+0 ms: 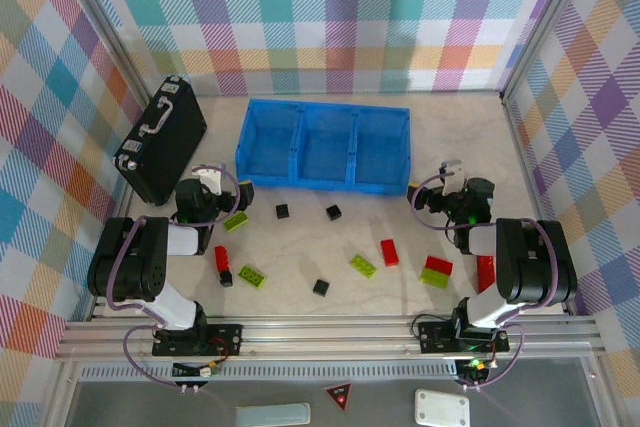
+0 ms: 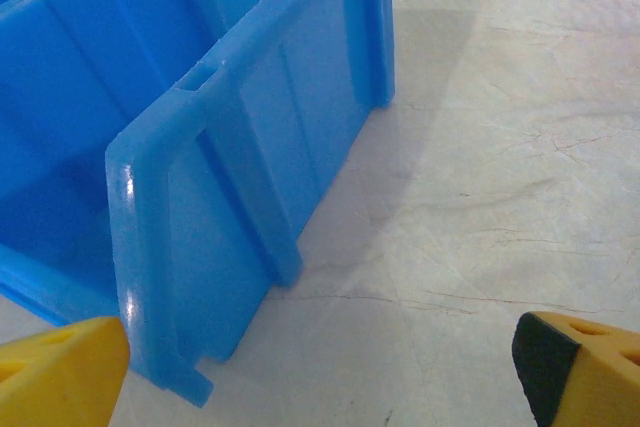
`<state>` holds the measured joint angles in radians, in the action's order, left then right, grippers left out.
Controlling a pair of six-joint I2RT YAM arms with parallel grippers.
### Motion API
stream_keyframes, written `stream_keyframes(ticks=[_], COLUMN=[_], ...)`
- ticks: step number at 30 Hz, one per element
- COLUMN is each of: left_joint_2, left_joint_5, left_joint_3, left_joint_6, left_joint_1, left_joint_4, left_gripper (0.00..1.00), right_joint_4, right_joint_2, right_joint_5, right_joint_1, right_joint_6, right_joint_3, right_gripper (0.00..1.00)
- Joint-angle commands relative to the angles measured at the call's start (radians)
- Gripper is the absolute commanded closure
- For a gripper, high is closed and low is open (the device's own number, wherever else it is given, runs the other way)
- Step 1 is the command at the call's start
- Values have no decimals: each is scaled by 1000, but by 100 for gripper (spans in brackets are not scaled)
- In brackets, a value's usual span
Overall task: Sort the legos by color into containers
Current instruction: Pick up the lego from the bottom-right of the table.
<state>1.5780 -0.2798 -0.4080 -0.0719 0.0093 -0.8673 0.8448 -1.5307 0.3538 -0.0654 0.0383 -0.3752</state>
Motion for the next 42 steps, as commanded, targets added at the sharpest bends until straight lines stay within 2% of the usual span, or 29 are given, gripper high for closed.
stream_keyframes(ticks=[1,9,12,22,27,34,37,42], left_joint_2=[1,-1,-14,-61,-156,-267,-289,-303], left_joint_5=[-29,-24,3,58,92,219,264,228], left_joint_3=[12,17,12,5,-64,-165,-212,-324], left_joint_6=[-13,-12,-12,13,29,74,137,227], left_joint_1=[4,4,0,-2,-6,-28,-35,-36], left_joint_4=[-29,-36,-13,27,250,564,684,923], left_gripper=[0,0,0,0,0,0,0,0], right_joint_4=[14,18,-19,-127,-207,-445,-600,-854], right_joint_2=[1,6,32,90,139,220,255,310], right_joint_5=[33,5,-38,-29,-44,-84,-108,-138], right_joint_1=[1,2,3,3,4,7,12,16], right_joint_6=[11,3,-15,-12,-15,-38,-65,-156], right_joint_3=[-19,-18,-26,-55,-71,-122,-170,-243], right_gripper=[1,1,1,1,1,1,0,3])
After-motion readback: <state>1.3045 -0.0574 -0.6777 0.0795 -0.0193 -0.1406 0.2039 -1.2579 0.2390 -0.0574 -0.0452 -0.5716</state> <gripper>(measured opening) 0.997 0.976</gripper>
